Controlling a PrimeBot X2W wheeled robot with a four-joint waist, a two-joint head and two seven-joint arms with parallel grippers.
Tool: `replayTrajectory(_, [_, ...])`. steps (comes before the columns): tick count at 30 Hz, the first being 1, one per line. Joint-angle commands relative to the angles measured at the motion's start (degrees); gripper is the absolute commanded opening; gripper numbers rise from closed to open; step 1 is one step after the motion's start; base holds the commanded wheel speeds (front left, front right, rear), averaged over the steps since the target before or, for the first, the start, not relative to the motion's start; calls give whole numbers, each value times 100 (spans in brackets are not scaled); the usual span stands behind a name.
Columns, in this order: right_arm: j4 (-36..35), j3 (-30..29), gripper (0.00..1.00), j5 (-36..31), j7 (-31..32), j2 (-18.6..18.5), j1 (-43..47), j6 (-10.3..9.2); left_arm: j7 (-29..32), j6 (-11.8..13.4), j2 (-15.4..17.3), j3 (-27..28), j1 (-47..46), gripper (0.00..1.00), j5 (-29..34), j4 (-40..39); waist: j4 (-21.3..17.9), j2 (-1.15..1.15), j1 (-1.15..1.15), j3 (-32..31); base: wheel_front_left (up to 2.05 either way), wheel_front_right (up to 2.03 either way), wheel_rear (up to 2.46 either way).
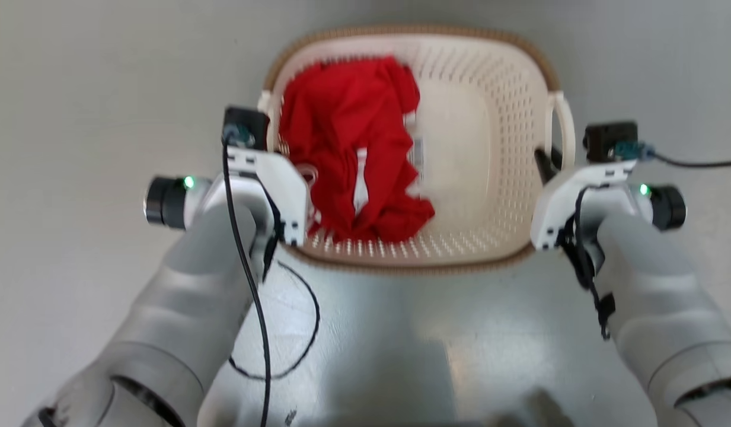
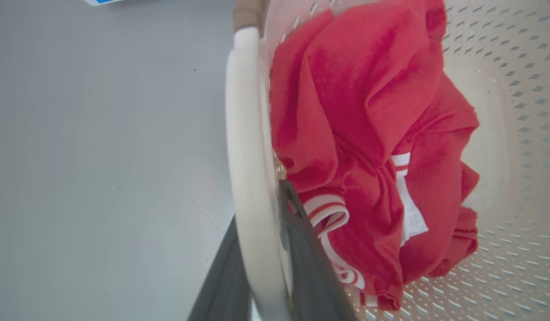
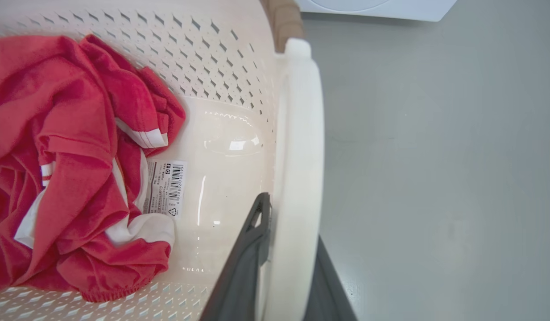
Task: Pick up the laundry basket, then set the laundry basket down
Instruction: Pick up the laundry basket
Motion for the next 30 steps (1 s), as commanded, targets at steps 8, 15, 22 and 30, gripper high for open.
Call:
replayTrajectory(8, [-36, 142, 0, -126, 377, 124, 1011, 25, 83, 132, 122, -221, 727, 0, -289, -186, 10, 0, 0, -1124, 0, 0, 0])
replayTrajectory(15, [-59, 418, 0, 116, 671, 124, 1436, 25, 219, 168, 122, -423, 1268, 0, -542, -263, -8, 0, 0, -1908, 0, 0, 0])
replayTrajectory(22, [-96, 771, 0, 462, 942, 124, 1721, 25, 343, 103, 122, -554, 1616, 0, -773, -243, -14, 0, 0, -2631, 0, 0, 0])
replayTrajectory(30, [-90, 978, 0, 759, 1149, 124, 2047, 25, 598, -6, 122, -677, 2066, 0, -1037, -228, -1, 0, 0, -3360, 0, 0, 0])
